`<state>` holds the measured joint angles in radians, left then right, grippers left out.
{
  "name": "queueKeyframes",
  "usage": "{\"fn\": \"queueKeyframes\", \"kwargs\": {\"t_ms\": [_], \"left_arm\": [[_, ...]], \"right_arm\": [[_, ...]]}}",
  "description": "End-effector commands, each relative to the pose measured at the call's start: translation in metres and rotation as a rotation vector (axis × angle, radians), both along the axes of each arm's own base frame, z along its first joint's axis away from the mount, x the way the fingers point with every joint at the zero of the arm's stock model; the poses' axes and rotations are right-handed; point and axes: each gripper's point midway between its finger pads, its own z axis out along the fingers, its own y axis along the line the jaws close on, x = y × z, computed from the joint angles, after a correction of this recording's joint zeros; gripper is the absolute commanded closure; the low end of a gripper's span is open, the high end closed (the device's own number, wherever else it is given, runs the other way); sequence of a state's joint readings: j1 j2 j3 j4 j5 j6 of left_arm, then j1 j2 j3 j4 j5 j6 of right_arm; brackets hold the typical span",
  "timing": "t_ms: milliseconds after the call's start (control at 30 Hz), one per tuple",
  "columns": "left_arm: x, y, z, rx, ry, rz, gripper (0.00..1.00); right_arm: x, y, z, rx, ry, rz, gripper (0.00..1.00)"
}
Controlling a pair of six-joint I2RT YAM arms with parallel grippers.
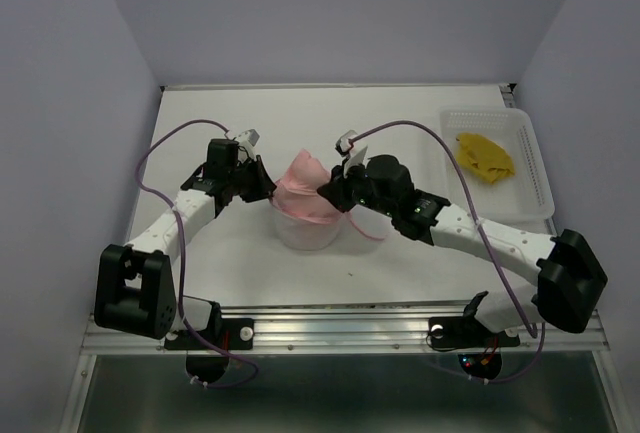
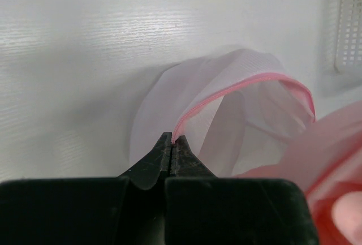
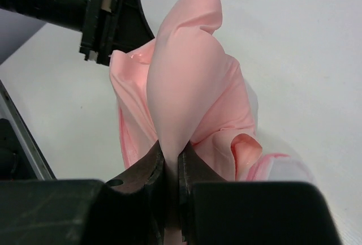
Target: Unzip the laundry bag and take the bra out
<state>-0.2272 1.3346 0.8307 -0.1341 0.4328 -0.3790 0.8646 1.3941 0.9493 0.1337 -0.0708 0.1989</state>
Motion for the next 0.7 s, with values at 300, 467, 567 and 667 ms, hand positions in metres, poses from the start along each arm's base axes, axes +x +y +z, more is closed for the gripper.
{"fn": "queueKeyframes", "kwargs": {"t_ms": [300, 467, 567, 667], "left_arm": [[0.006, 0.001, 0.005, 0.003, -0.017, -0.006, 1.00], [0.006, 0.001, 0.005, 0.000, -0.018, -0.006, 1.00], [0.006, 0.000, 0.005, 0.002, -0.016, -0.009, 1.00], [0.005, 0.000, 0.004, 0.002, -0.013, -0.011, 1.00]], "right_arm": [[0.018, -0.046, 0.151, 0.276, -0.269, -0.231, 0.99], [0.043, -0.101, 0.189, 0.282, -0.367, -0.530, 0.99], [0.054, -0.141, 0.204, 0.256, -0.396, -0.709, 0.99], [0.062, -0.188, 0.206, 0.213, -0.395, -0.906, 0.99]]}}
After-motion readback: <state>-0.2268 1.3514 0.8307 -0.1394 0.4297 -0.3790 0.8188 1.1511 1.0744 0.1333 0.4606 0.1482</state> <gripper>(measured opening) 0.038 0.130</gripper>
